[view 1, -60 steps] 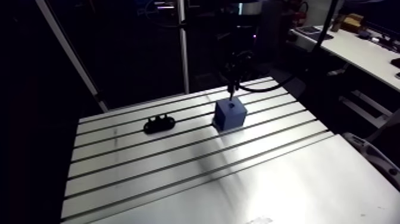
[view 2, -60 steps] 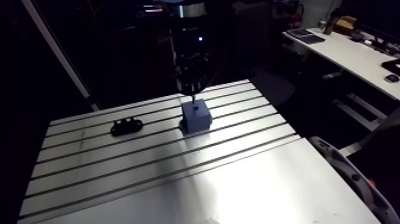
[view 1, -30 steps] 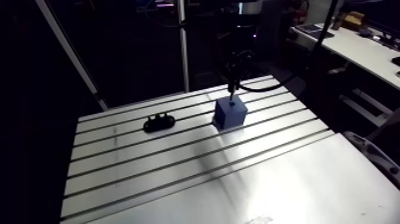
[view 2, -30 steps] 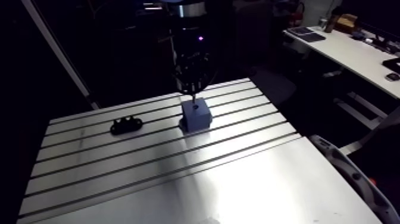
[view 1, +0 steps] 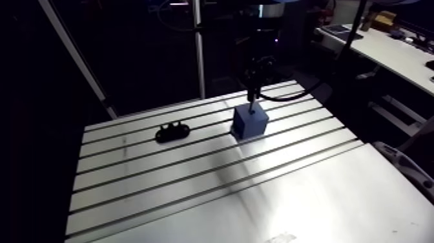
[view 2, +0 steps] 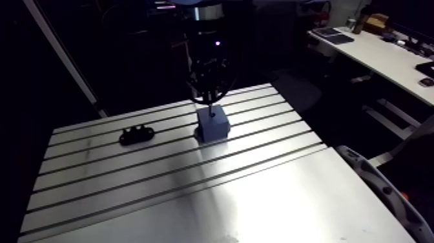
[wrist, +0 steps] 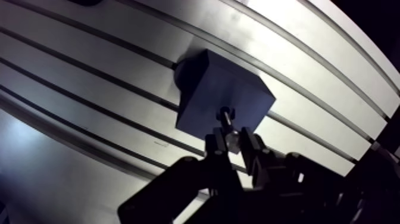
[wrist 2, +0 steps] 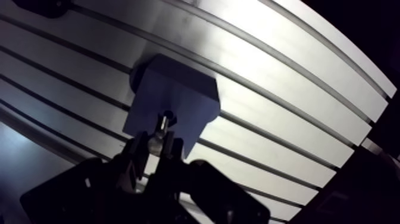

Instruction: Pick up the M10 bolt and insert it into the hex recess until seated.

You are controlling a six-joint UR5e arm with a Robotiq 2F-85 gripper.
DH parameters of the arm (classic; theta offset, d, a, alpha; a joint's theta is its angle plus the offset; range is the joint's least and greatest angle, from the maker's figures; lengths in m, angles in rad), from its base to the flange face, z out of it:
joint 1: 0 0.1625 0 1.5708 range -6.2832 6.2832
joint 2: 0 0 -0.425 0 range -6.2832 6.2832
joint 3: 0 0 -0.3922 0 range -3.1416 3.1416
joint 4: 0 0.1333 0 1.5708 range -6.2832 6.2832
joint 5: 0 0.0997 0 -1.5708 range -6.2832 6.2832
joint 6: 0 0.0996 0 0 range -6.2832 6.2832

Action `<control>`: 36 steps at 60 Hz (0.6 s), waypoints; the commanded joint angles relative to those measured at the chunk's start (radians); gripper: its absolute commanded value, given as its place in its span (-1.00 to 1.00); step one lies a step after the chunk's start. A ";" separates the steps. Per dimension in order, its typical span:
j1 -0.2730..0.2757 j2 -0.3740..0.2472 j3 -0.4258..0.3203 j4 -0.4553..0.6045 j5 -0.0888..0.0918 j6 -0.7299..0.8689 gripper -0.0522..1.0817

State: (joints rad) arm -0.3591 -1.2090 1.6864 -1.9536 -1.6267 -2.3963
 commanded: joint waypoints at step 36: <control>-0.003 0.007 0.005 -0.024 0.000 -0.004 0.90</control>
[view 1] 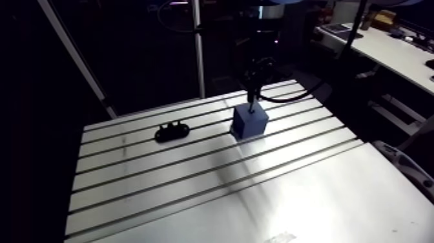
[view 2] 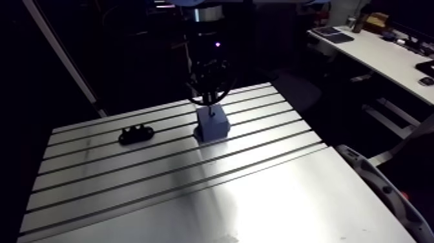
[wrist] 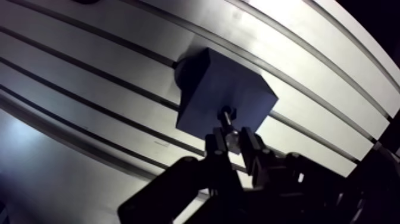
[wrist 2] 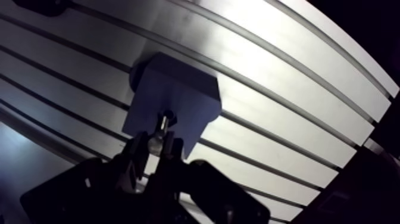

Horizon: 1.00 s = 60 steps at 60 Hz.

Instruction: Pick up the M10 bolt and insert it into the hex recess until seated.

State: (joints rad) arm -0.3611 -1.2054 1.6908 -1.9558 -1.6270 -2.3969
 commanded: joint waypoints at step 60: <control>0.001 0.008 0.008 -0.024 -0.001 -0.011 0.90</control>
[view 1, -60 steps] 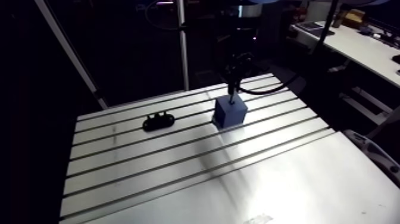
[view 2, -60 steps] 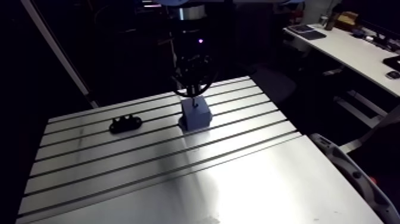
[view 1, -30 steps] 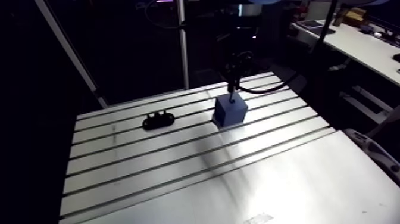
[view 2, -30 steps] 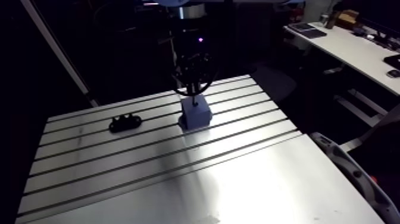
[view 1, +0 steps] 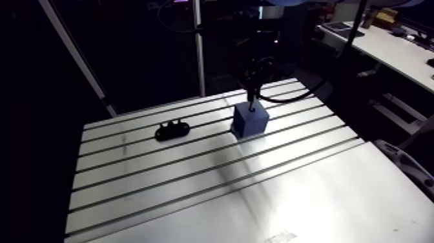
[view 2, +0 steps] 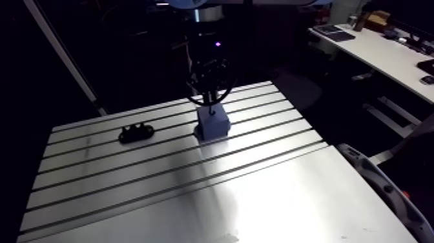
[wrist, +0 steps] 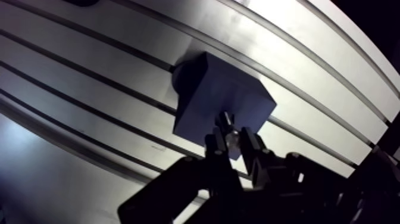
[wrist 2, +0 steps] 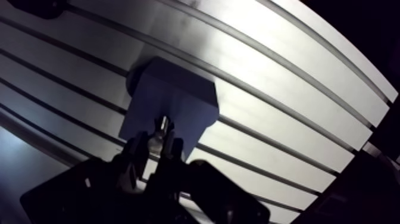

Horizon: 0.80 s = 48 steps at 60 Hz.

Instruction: Pick up the M10 bolt and insert it into the hex recess until seated.

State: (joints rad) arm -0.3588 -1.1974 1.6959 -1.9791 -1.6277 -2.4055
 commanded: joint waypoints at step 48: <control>-0.004 0.020 0.003 -0.002 -0.002 0.002 0.90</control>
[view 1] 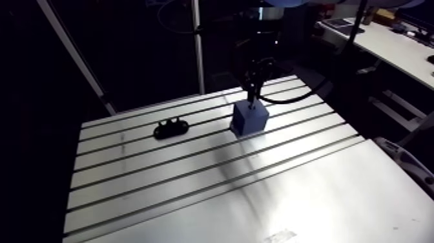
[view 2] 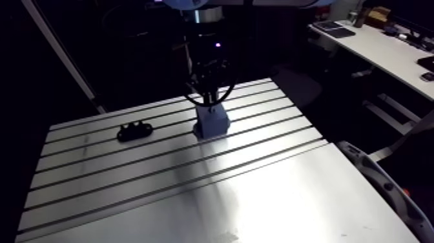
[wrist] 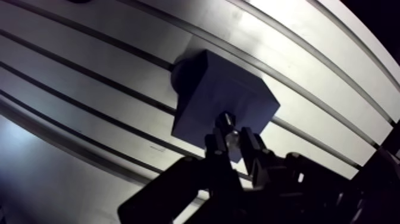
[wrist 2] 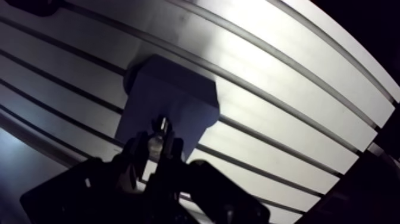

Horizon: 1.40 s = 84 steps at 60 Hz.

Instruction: Pick up the M10 bolt and insert it into the hex recess until seated.

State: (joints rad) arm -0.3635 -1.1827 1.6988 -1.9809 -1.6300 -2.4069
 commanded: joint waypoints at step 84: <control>0.006 -0.031 0.047 -0.097 0.009 0.118 -0.87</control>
State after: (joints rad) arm -0.3581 -1.2000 1.7361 -2.0791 -1.6204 -2.3633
